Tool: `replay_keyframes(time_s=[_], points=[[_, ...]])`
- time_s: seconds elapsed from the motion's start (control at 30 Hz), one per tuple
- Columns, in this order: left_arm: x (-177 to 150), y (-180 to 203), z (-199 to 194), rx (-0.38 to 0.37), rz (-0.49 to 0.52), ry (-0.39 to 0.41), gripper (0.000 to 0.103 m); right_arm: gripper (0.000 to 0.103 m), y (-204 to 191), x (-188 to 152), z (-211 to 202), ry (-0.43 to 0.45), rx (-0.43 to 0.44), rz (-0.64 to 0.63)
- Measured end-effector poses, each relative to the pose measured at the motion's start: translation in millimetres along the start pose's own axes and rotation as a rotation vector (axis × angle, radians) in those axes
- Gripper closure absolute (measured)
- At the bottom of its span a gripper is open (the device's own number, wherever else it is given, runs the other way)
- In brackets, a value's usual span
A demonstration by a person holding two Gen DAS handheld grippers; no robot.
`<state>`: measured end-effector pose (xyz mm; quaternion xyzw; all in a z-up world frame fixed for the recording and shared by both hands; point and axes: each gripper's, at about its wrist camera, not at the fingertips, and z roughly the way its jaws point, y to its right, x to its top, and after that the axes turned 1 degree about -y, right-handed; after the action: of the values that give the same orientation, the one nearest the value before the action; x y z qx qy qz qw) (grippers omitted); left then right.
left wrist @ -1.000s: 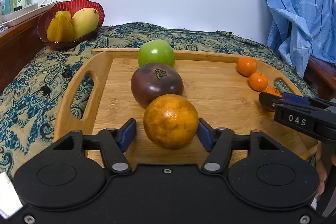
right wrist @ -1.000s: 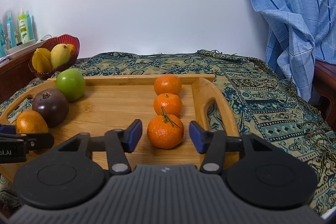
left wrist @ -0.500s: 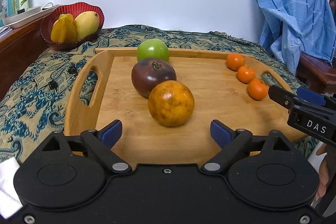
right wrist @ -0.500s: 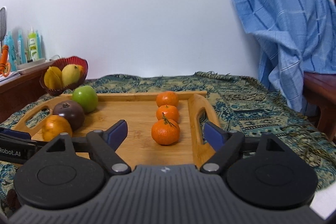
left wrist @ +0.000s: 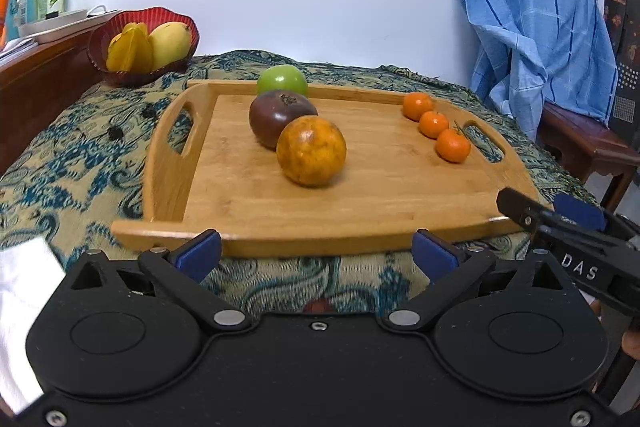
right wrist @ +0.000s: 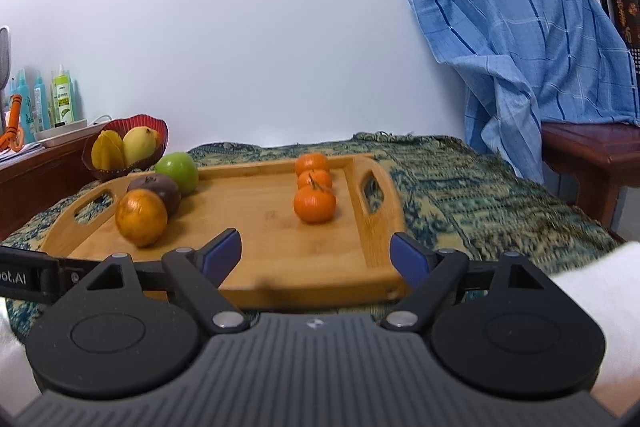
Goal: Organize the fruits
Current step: 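Move both tools back toward the red dates on the towel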
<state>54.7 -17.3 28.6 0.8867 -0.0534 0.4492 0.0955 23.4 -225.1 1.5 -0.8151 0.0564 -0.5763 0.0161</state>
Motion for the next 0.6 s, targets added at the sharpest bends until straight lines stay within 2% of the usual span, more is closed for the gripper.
replay_keyframes(time_s=[0.47,0.57,0.6], points=[[-33.2,2.1,-18.3,0.016,0.027,-0.019,0.001,0.013,-18.6,-24.0,-18.9,-0.057,-0.012,-0.024],[-34.1,2.0,-19.2,0.014,0.028,-0.02,0.004,0.013,-22.3,-27.6,-20.7,-0.067,-0.005,-0.033],[-35.6,2.3,-20.2,0.013,0.031,-0.024,0.008,0.013,-23.1,-28.3,-20.6,-0.069,-0.003,-0.036]])
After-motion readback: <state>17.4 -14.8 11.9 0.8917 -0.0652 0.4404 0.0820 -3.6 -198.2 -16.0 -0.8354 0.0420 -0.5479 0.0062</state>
